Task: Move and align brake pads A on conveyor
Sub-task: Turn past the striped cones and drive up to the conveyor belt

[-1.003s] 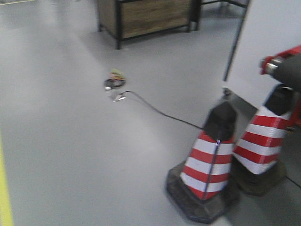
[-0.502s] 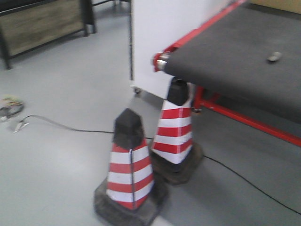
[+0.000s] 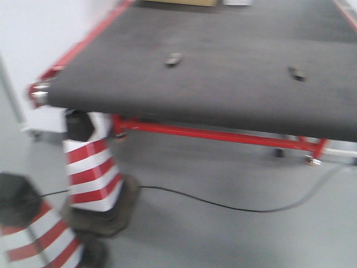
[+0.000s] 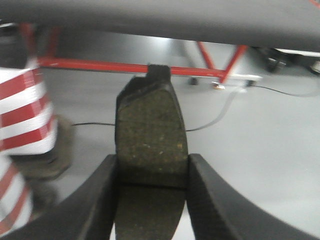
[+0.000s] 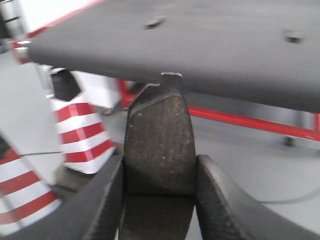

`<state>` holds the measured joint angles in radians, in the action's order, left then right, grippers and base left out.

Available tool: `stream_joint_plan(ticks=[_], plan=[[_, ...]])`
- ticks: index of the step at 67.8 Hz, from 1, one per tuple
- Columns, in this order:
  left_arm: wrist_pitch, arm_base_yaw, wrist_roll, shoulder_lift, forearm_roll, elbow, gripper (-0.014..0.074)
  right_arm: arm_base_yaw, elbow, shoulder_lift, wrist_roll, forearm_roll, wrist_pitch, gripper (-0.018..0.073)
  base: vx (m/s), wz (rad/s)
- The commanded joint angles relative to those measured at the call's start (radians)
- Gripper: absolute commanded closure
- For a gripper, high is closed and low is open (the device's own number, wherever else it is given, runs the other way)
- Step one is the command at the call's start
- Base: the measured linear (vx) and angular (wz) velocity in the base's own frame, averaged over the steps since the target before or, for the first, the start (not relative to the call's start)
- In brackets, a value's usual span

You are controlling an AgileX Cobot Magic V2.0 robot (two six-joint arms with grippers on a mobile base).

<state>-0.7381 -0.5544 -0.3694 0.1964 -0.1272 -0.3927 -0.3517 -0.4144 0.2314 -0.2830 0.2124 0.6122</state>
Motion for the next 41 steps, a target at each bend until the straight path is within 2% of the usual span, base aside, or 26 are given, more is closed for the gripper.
stream_joint_plan(ticks=[1,17,41], plan=[[0.092,-0.001,-0.004,0.007,-0.002,-0.029,0.0602,0.003,-0.030,0.008,0.006,0.020,-0.098,0.0564,0.06,-0.85],[0.092,-0.001,-0.004,0.007,-0.002,-0.029,0.0602,0.003,-0.030,0.008,0.006,0.020,-0.098,0.0564,0.06,-0.62],[0.092,-0.001,-0.004,0.007,-0.002,-0.029,0.0602,0.003,-0.030,0.008,0.006,0.020,-0.098,0.0564,0.06,-0.15]])
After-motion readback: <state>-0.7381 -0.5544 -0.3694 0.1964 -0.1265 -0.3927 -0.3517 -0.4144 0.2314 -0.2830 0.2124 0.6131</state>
